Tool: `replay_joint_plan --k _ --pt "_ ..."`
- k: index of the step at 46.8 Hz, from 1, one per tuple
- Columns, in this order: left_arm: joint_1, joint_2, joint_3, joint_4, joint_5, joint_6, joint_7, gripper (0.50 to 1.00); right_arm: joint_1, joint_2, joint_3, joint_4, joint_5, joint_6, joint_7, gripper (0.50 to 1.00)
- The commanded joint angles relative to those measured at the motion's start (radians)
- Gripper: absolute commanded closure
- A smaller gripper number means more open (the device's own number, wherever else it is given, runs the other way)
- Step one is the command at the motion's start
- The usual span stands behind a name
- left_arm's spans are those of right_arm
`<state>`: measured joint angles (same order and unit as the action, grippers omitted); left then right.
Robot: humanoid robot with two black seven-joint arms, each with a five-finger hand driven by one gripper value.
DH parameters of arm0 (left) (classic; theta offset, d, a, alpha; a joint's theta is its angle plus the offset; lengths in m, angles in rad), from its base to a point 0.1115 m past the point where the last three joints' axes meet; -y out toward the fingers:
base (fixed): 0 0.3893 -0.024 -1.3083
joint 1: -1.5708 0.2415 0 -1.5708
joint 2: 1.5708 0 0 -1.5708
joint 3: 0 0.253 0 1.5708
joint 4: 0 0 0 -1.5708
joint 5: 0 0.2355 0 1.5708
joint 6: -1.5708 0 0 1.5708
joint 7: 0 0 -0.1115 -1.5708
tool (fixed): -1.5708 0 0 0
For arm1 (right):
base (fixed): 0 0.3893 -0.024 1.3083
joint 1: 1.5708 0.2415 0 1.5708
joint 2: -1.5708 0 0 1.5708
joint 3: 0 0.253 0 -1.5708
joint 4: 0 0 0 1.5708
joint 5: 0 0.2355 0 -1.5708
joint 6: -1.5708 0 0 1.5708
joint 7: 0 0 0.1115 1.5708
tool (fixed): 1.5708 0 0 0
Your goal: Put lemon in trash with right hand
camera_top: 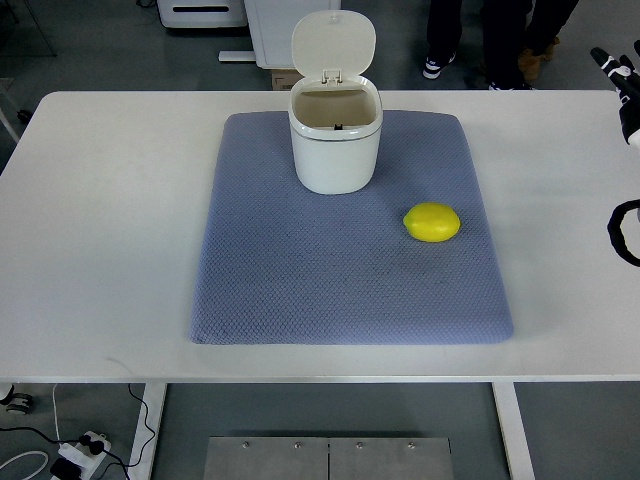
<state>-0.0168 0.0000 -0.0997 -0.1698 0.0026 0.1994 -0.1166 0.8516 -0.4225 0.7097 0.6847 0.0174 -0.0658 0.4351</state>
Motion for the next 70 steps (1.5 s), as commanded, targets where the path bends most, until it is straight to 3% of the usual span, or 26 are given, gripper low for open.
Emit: replay_joint_plan --k 1,9,19,47,55,64,70 --pt "0.0 0.0 0.0 0.001 0.0 0.0 0.0 0.5 0.001 0.001 -0.007 0.001 -0.005 0.0 0.008 0.5" --pt "0.0 0.0 0.0 0.0 0.0 0.0 0.0 0.5 0.001 -0.016 -0.01 0.026 -0.094 0.0 -0.003 0.5" --pt "0.0 0.0 0.0 0.0 0.0 0.0 0.0 0.5 -0.003 -0.044 -0.03 0.111 -0.315 0.001 -0.07 0.5" --pt "0.0 0.0 0.0 0.0 0.0 0.0 0.0 0.5 0.063 -0.335 -0.386 0.429 -0.698 0.017 -0.075 0.5" --pt "0.0 0.0 0.0 0.0 -0.001 0.0 0.0 0.5 0.159 -0.349 -0.565 0.481 -0.827 0.021 -0.075 0.5" --pt "0.0 0.0 0.0 0.001 0.0 0.0 0.0 0.5 0.432 -0.329 -0.965 0.483 -0.835 0.023 -0.087 0.5" --pt "0.0 0.0 0.0 0.0 0.0 0.0 0.0 0.5 0.541 -0.289 -1.096 0.483 -0.83 0.029 -0.095 0.5"
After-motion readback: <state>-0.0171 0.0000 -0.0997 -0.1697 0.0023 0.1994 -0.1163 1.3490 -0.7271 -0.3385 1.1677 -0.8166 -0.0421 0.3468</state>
